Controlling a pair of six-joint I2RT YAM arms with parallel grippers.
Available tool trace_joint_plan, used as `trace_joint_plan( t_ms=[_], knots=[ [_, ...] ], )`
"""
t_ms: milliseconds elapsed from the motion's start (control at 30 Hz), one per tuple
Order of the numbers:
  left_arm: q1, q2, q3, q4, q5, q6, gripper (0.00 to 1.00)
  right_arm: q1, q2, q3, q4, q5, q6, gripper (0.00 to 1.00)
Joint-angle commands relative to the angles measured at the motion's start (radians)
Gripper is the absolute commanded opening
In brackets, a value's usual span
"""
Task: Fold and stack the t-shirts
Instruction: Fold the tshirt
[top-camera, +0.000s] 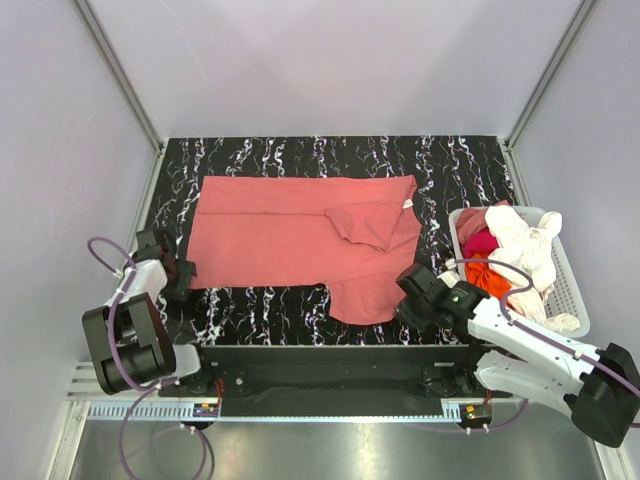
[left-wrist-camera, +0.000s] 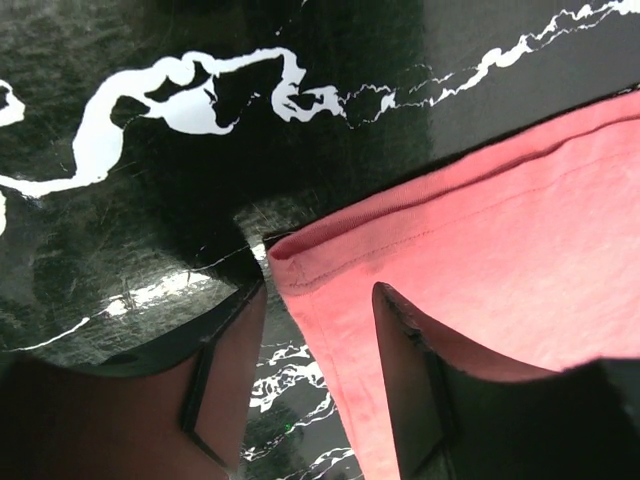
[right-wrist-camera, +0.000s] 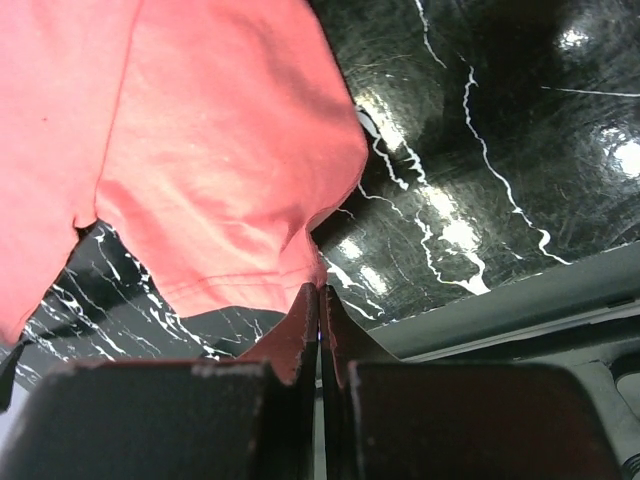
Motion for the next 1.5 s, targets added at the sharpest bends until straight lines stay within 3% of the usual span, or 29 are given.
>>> trace_joint_plan(
  t_ms=[0, 33, 200, 300, 633, 800, 1067, 1267, 1467],
  knots=[
    [0.004, 0.022, 0.006, 0.004, -0.060, -0.009, 0.46, 0.011, -0.025, 0.036, 0.021, 0.058, -0.029, 0.00],
    [0.004, 0.019, 0.004, 0.004, -0.065, -0.009, 0.46, 0.009, -0.026, 0.039, 0.018, 0.060, -0.032, 0.00],
    [0.006, 0.008, 0.020, 0.005, -0.088, 0.008, 0.14, 0.009, -0.037, 0.079, 0.019, 0.092, -0.066, 0.00],
    [0.006, 0.011, 0.040, 0.042, -0.069, 0.037, 0.01, 0.009, -0.025, 0.091, 0.019, 0.115, -0.084, 0.00],
    [-0.002, -0.057, 0.101, 0.122, 0.015, 0.106, 0.00, 0.009, 0.009, 0.188, 0.006, 0.265, -0.196, 0.00],
    [-0.011, 0.043, 0.176, 0.137, 0.093, 0.115, 0.00, -0.004, 0.137, 0.298, 0.038, 0.357, -0.356, 0.00],
    [-0.017, 0.163, 0.292, 0.166, 0.136, 0.106, 0.00, -0.159, 0.392, 0.548, 0.122, 0.267, -0.766, 0.00],
    [-0.028, 0.276, 0.386, 0.166, 0.132, 0.091, 0.00, -0.264, 0.550, 0.721, 0.112, 0.184, -0.911, 0.00],
    [-0.034, 0.358, 0.466, 0.165, 0.153, 0.094, 0.00, -0.317, 0.662, 0.850, 0.062, 0.195, -0.992, 0.00]
  ],
)
